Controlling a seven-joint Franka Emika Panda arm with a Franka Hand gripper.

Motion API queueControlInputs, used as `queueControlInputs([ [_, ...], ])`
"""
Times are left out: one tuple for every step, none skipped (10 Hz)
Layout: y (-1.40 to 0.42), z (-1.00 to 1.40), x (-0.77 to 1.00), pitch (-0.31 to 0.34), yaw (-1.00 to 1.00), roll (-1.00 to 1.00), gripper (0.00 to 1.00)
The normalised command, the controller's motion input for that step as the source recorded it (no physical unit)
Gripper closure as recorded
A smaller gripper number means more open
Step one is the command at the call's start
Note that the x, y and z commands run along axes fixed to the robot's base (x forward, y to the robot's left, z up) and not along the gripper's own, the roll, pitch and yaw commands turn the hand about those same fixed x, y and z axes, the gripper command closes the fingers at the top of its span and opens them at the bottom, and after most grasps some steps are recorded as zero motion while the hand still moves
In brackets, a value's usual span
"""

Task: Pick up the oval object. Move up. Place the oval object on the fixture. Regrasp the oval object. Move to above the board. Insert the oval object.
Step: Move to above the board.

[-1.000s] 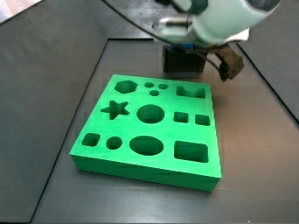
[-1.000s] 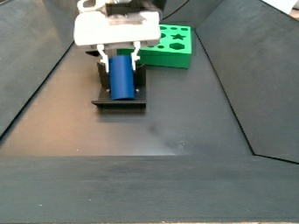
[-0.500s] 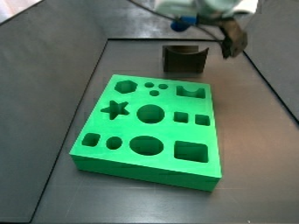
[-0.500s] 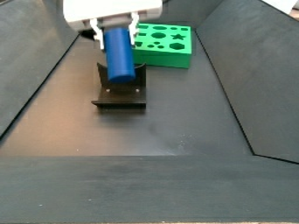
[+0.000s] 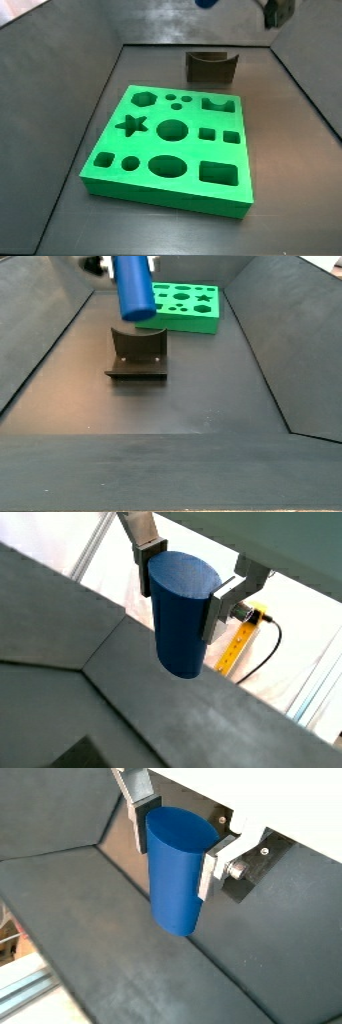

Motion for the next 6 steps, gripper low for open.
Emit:
queueControlInputs([
  [0.02,0.62,0.01,-0.021,0.11,-0.03,1.00],
  [0.01,0.38,0.01,-0.019,0.08,-0.03,1.00],
  [0.00,0.20,0.01,-0.015,0.05,-0.03,1.00],
  [-1.00,0.35,-0.45,-0.127,-0.06,-1.00,1.00],
  [-1.00,0.35,-0.45,-0.130,-0.06,-1.00,1.00],
  [-1.00,0.38,-0.48,-0.143,-0.07,-1.00,1.00],
])
